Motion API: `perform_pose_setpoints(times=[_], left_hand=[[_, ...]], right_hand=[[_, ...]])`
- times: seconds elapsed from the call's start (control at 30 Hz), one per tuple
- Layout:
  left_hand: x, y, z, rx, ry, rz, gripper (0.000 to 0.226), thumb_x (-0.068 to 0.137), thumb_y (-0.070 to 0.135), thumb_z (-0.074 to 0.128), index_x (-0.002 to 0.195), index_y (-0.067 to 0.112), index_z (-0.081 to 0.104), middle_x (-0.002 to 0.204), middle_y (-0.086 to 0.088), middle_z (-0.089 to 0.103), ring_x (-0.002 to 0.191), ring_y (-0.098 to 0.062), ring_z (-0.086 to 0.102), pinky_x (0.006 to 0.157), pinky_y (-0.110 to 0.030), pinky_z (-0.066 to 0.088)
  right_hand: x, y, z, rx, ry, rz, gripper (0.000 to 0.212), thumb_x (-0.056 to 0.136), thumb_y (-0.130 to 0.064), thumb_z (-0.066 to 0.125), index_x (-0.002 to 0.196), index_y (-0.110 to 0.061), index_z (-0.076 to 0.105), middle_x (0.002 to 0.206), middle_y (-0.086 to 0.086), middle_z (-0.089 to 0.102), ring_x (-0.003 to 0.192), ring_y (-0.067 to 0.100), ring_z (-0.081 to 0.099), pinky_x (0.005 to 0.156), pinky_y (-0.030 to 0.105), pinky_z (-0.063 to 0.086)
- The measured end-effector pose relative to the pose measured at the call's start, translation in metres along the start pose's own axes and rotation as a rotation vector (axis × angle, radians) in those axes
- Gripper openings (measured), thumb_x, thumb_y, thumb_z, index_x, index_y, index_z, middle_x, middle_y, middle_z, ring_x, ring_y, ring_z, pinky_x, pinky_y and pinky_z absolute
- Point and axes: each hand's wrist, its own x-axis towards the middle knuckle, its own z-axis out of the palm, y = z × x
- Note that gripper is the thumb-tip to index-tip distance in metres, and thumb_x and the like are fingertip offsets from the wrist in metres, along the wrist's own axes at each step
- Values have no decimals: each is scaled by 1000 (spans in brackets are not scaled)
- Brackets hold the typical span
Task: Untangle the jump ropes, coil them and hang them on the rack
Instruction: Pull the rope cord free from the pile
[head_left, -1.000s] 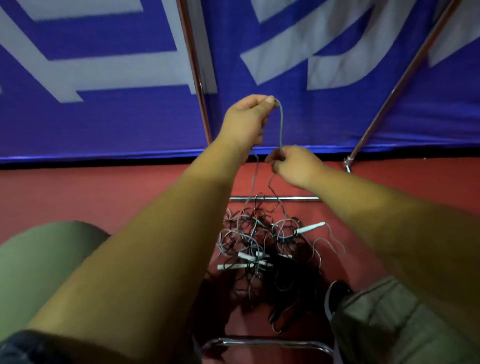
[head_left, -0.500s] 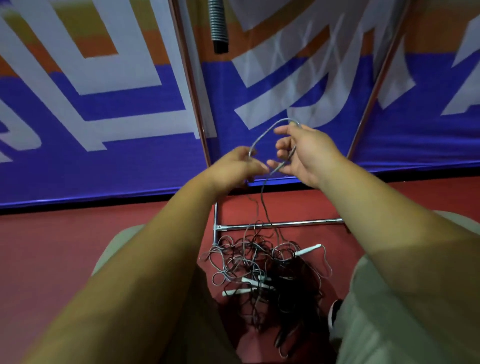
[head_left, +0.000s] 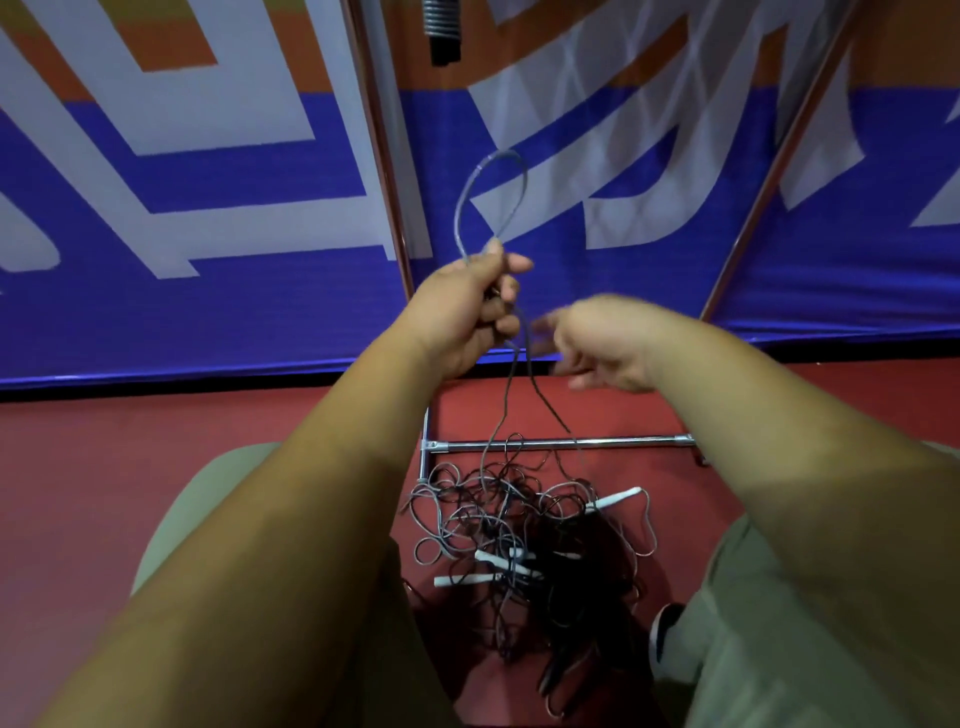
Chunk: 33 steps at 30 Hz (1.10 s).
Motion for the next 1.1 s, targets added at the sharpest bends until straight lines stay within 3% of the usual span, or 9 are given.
perform_pose_setpoints(times=[0.13, 0.23, 0.37, 0.53, 0.67, 0.77, 0.87, 0.97, 1.1], left_hand=[[9, 9, -6, -349, 19, -8, 32, 113, 34, 45, 108, 7, 62, 67, 2, 47, 47, -7, 27, 49, -22, 34], [17, 8, -10, -553, 60, -26, 28, 114, 28, 43, 103, 8, 60, 67, 1, 48, 46, -8, 29, 50, -22, 34], [22, 8, -14, -676, 116, -58, 23, 110, 18, 44, 100, 6, 59, 73, -2, 56, 49, -8, 39, 60, -24, 42], [23, 12, -21, -361, 195, -63, 27, 103, 32, 53, 115, 9, 60, 116, -8, 77, 77, -20, 64, 76, -34, 51], [26, 8, -29, -32, 138, -176, 80, 92, 77, 54, 133, 8, 60, 125, -8, 75, 114, -29, 68, 102, -43, 53], [25, -1, -28, 132, -32, -336, 114, 85, 96, 28, 149, 4, 50, 140, -18, 65, 131, -36, 61, 114, -51, 44], [21, -16, -24, 358, -217, -484, 121, 86, 92, -4, 142, 3, 57, 125, -18, 73, 113, -29, 71, 108, -46, 44], [18, -28, -18, 464, -307, -521, 106, 95, 84, -1, 126, 7, 65, 125, -17, 74, 114, -23, 68, 103, -42, 41], [12, -32, -9, 669, -360, -385, 40, 115, 38, 37, 124, 11, 65, 124, -13, 75, 117, -22, 68, 104, -37, 46]], right_hand=[[12, 18, 18, -522, -128, -108, 54, 86, -34, 75, 136, -46, 58, 106, 2, 63, 79, 23, 56, 66, 35, 49], [19, 25, 36, -471, -86, -262, 40, 92, -46, 78, 128, -39, 63, 106, -1, 70, 76, 17, 63, 65, 30, 49], [28, 25, 52, -341, -5, -295, 9, 106, -37, 63, 99, -30, 65, 95, 13, 78, 73, 22, 78, 79, 45, 66], [26, 11, 44, -215, -18, -274, 21, 112, -26, 53, 102, -13, 64, 89, 18, 74, 73, 30, 79, 73, 42, 65], [19, -6, 34, -62, 1, -292, 25, 113, -25, 51, 98, -9, 62, 85, 18, 73, 67, 28, 76, 70, 44, 65], [12, -20, 24, 177, 38, -308, 22, 113, -22, 52, 99, -7, 61, 82, 20, 70, 59, 24, 74, 57, 37, 65], [11, -27, 9, 460, 157, -289, 20, 113, -20, 52, 106, -2, 57, 86, 25, 68, 64, 26, 78, 59, 39, 66], [18, -28, -6, 745, 267, -264, 19, 115, -17, 46, 107, -1, 54, 89, 22, 67, 67, 22, 79, 60, 35, 65], [27, -23, -19, 912, 339, -194, 16, 114, -15, 44, 112, -4, 55, 94, 16, 67, 62, 16, 76, 57, 30, 63]])
